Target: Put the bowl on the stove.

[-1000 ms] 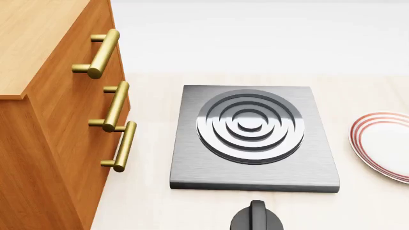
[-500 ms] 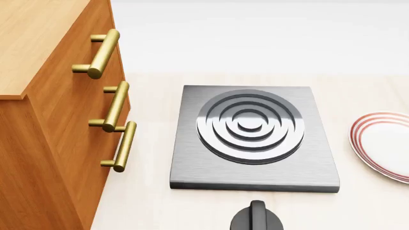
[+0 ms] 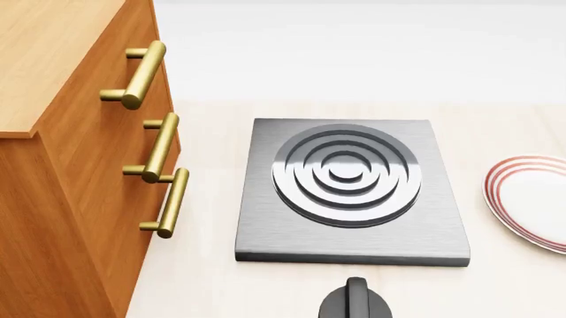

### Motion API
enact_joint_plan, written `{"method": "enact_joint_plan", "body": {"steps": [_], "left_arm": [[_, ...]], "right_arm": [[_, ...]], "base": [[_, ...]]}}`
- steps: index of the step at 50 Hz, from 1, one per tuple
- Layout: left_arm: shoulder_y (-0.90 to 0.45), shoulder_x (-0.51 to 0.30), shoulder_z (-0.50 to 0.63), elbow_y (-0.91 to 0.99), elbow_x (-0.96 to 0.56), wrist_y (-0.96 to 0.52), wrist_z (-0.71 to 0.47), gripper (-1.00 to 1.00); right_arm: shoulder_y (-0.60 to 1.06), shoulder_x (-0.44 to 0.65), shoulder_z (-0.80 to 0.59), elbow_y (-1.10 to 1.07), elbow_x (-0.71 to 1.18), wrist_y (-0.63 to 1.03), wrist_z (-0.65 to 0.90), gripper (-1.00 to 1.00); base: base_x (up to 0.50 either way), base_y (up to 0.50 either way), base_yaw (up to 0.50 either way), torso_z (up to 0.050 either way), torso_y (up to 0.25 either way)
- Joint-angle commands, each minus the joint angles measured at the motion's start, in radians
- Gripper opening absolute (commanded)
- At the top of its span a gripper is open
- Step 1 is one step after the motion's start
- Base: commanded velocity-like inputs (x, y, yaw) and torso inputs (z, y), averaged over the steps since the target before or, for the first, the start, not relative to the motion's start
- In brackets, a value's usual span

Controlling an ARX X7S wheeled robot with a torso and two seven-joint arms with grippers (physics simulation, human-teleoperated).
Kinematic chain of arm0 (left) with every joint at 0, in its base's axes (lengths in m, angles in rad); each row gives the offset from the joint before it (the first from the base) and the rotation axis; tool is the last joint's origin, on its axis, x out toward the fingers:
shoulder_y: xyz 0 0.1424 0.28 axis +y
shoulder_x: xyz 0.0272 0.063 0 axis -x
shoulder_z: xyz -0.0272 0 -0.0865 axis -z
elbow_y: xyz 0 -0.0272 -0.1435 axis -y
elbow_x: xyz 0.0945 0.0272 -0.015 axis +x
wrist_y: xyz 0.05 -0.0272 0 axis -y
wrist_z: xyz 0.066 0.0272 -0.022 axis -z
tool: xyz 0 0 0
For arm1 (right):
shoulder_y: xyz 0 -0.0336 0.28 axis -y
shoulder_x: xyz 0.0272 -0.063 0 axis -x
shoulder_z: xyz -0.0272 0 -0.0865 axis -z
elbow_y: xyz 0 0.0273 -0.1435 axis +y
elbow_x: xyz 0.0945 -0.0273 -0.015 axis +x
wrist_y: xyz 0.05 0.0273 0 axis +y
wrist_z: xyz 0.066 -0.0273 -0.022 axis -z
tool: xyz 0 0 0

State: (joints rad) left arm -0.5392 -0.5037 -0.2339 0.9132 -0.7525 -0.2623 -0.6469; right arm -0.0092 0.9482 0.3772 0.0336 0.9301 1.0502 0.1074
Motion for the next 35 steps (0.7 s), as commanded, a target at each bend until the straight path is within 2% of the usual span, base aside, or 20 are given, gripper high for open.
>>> {"method": "enact_joint_plan", "body": {"steps": [1, 17, 35], "left_arm": [[0.003, -0.002, 0.002, 0.002, -0.001, 0.004, -0.003, 1.00], [0.007, -0.005, 0.006, 0.000, 0.000, 0.013, -0.003, 1.00], [0.007, -0.006, 0.010, -0.007, 0.000, 0.021, -0.007, 1.00]], "right_arm": [[-0.045, -0.005, 0.012, 0.000, -0.032, -0.026, 0.022, -1.00], [-0.075, -0.019, 0.050, -0.012, -0.043, -0.034, 0.065, -1.00], [-0.016, 0.076, 0.064, -0.108, -0.022, -0.036, 0.032, -1.00]], "base": [[0.00, 0.00, 0.00, 0.000, 0.000], [0.00, 0.00, 0.00, 0.000, 0.000], [0.00, 0.00, 0.00, 0.000, 0.000]]}}
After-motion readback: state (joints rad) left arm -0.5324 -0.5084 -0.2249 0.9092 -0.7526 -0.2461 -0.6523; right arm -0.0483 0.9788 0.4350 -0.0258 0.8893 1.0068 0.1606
